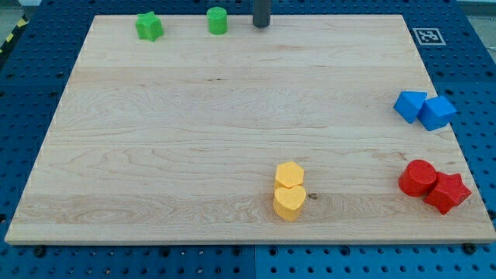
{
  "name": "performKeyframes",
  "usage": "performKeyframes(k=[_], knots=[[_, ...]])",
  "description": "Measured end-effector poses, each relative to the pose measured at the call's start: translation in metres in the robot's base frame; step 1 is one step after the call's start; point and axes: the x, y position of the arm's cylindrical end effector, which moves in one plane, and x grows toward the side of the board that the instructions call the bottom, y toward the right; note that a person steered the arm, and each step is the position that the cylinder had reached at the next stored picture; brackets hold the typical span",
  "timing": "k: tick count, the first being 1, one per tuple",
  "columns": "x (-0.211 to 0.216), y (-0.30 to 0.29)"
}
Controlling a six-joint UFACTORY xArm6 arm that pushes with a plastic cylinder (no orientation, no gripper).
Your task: Move the green circle toward the green star
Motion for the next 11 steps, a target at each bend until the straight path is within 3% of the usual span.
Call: performKeyframes(k=[3,4,6,7,9,10,11], knots=[[-0.006,-0.118],[-0.006,-0.092],[0.008,0.038],[0.034,0.012],[0.042,-0.109],[0.042,-0.131],[0.032,-0.084]])
